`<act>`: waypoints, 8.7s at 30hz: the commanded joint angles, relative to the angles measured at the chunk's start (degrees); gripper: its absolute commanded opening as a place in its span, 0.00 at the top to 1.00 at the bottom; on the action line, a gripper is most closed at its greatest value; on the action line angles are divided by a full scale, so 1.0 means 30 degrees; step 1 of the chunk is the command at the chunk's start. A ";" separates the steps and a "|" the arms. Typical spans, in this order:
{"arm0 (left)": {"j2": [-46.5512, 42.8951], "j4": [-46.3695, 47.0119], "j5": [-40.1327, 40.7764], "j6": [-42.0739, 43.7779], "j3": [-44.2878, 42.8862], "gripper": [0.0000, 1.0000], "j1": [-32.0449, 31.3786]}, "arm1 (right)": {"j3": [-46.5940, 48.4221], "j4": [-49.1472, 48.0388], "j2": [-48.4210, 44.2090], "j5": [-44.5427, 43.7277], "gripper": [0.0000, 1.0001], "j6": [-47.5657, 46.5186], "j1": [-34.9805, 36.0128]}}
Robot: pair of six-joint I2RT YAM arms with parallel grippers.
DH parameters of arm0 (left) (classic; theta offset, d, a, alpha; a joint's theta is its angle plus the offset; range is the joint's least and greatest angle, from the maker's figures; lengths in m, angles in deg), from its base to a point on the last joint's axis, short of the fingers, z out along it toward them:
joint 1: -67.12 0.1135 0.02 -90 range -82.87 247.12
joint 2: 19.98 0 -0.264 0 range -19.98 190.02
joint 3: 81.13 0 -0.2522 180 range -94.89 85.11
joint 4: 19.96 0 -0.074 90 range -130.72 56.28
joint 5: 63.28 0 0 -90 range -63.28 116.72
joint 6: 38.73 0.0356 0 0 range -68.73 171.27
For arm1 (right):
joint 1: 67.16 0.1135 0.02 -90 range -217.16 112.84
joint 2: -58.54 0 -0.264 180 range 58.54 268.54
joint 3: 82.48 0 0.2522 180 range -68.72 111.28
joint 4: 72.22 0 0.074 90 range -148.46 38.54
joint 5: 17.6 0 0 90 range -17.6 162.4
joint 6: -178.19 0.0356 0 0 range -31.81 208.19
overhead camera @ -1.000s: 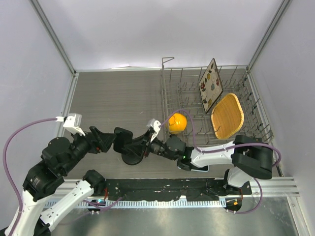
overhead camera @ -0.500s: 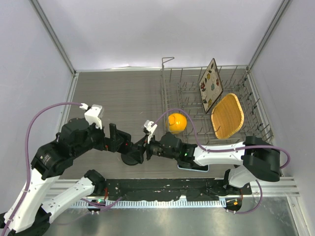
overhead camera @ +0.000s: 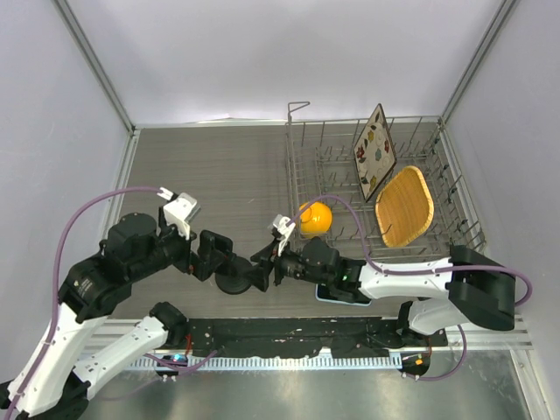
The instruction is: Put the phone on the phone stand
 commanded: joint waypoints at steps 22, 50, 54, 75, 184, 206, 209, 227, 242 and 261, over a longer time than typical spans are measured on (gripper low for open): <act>0.1364 0.2821 0.0496 0.0937 0.0196 0.00 -0.1197 | -0.1067 -0.2036 -0.2149 -0.0477 0.32 0.0000 -0.0079; 0.4380 -0.0106 0.9721 -0.4775 -0.0945 0.17 -0.5354 | -0.1185 -0.2330 -0.2062 -0.0477 0.33 0.0205 -0.0079; 0.4674 -0.0136 1.0366 -0.5156 -0.1151 0.39 -0.5913 | -0.1447 -0.2359 -0.2296 -0.0477 0.33 0.0235 -0.0079; 0.5318 0.1562 1.3091 -0.2583 -0.3316 1.00 -0.5974 | -0.0751 -0.1220 -0.3029 -0.0184 0.36 -0.0028 -0.0079; 1.1118 2.0433 -0.6392 -1.1048 -0.3786 0.13 1.4421 | 1.4803 2.2303 -0.1337 -0.9802 0.33 -0.3994 -0.1979; 0.9830 2.0489 -0.5160 -0.9756 -0.0946 0.15 0.9587 | 1.6454 3.9535 -0.6157 -2.1633 0.14 1.3976 -1.8036; 0.9947 2.0430 -0.5276 -0.9698 -0.1033 0.15 0.9233 | 1.6451 3.9944 -0.7918 -2.0928 0.14 1.3273 -1.8565; 0.9477 2.0283 -0.5334 -1.0078 -0.0770 0.15 0.9115 | 1.0420 4.0678 -0.9298 -1.4275 0.14 1.3511 -2.1051; 0.9713 2.0285 -0.5220 -0.9992 -0.0682 0.15 0.9349 | 0.8660 4.0094 -0.9153 -1.5127 0.11 1.0840 -2.3370; 1.0768 2.0811 -0.6449 -1.0958 -0.0623 0.16 1.0228 | 0.8100 3.9154 -0.8594 -1.5769 0.46 1.2186 -2.3663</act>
